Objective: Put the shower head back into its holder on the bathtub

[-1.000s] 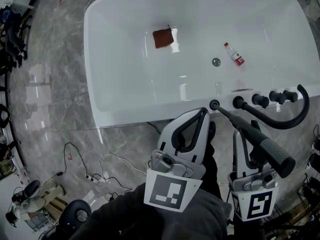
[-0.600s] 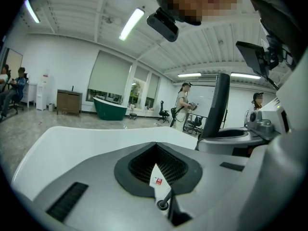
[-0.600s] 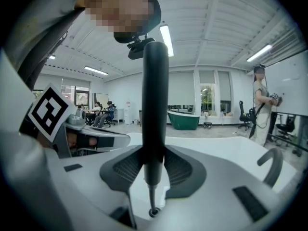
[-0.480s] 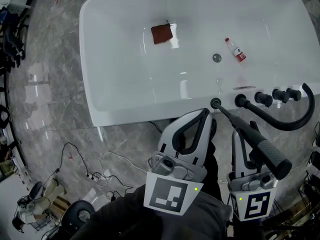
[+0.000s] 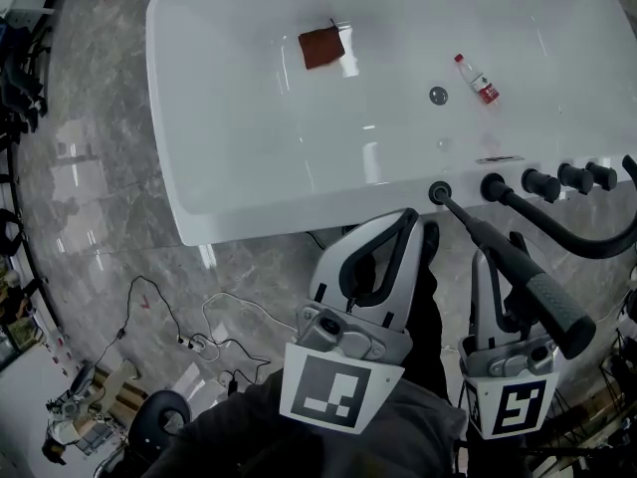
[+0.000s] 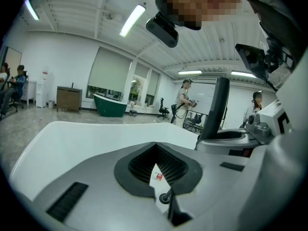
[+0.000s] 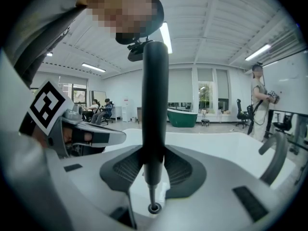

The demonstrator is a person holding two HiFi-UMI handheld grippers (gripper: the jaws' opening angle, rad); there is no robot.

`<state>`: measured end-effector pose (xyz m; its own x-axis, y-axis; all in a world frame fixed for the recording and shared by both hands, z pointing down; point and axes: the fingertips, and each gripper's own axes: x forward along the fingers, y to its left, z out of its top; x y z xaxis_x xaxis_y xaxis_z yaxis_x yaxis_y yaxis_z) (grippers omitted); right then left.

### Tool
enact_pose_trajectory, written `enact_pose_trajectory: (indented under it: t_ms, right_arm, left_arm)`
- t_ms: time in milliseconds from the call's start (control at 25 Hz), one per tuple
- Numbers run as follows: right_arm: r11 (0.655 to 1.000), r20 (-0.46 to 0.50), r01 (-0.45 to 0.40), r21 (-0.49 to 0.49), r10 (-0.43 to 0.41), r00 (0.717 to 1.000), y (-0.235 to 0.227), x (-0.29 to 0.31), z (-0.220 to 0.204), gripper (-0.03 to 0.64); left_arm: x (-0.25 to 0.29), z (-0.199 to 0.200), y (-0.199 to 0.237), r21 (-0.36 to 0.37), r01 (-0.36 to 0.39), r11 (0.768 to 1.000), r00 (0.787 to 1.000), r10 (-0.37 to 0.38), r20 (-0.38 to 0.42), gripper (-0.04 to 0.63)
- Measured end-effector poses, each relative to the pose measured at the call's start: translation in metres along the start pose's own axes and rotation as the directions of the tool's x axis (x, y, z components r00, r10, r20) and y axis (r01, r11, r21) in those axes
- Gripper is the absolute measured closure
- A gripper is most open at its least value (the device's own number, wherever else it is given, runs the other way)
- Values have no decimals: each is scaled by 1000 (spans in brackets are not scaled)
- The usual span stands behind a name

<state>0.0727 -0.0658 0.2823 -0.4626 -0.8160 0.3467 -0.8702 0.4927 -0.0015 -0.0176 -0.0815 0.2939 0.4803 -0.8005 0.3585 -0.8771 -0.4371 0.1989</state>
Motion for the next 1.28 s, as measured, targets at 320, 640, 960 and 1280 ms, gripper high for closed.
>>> enact_pose_trajectory:
  t_ms: [320,640,960,1280]
  right_arm:
    - [1000,-5,11,18,-11,1000,1,9,-14,474]
    - [999,-32,38,29,-37,999,-3,14,-32,474]
    - [998,-40,48,33,-47,998,-8,20,-44,474]
    - [998,-54,54,34,-52,997,-7,27,-55,474]
  left_arm:
    - [5,-10,9,11,-7,1000,1000,7,-3,592]
    - [11,-22,11,4,6,1000,1000,-6,-24,592]
    - [19,-31,9,-3,26,1000,999,-26,-32,592]
    - [21,-41,12,-8,34,999,998,-34,-47,592]
